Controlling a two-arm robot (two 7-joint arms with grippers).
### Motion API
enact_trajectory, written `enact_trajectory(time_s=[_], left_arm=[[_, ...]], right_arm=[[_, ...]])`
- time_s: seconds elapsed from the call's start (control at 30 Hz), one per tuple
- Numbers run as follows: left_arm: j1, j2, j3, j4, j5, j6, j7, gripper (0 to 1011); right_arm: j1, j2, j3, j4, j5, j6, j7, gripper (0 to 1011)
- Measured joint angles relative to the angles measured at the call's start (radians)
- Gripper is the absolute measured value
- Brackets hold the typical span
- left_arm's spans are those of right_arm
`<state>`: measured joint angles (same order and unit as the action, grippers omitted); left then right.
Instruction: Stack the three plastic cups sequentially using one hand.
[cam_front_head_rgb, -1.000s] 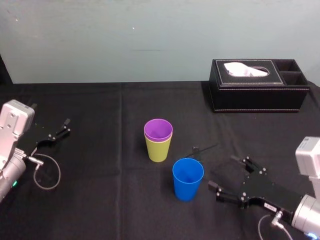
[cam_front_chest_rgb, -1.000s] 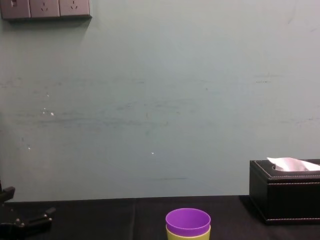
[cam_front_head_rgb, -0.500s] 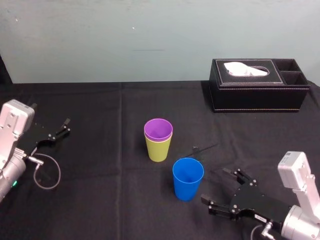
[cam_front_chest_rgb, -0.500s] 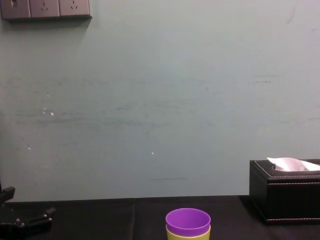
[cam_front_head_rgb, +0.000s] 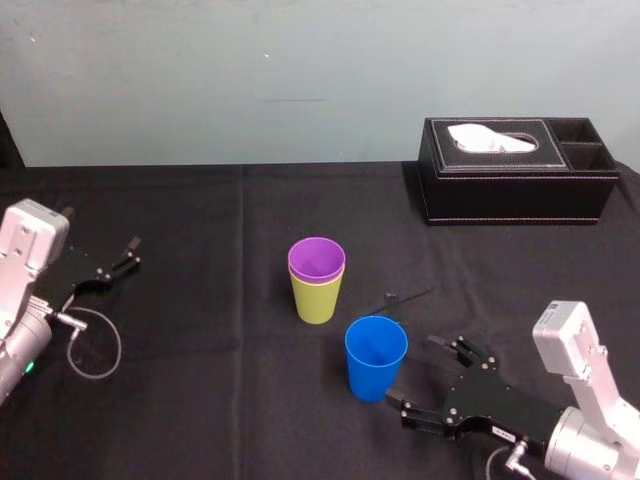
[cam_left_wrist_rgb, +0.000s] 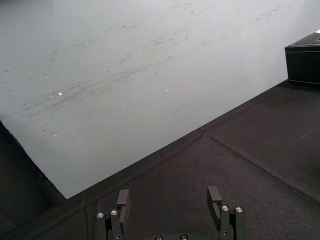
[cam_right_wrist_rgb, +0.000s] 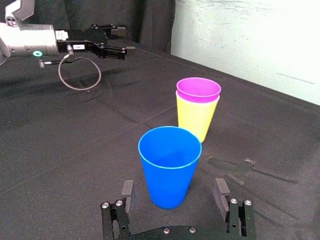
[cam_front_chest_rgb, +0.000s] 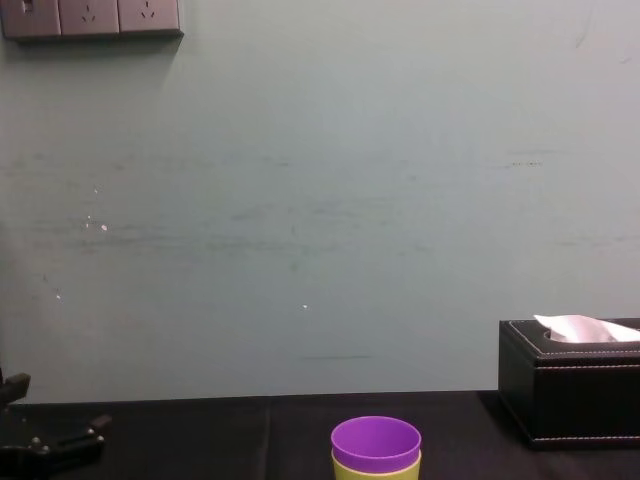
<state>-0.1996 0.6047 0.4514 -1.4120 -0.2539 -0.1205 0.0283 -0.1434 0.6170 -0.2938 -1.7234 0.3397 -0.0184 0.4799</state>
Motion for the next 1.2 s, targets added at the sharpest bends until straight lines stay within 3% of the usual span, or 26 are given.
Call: enact_trajectory(time_s=[1.2], left_arm=[[0.000,0.000,0.000,0.000,0.000,0.000,0.000,1010]], right_arm=[[0.062,-0.031,-0.046,0.033,-0.024,0.016,0.005,1004]])
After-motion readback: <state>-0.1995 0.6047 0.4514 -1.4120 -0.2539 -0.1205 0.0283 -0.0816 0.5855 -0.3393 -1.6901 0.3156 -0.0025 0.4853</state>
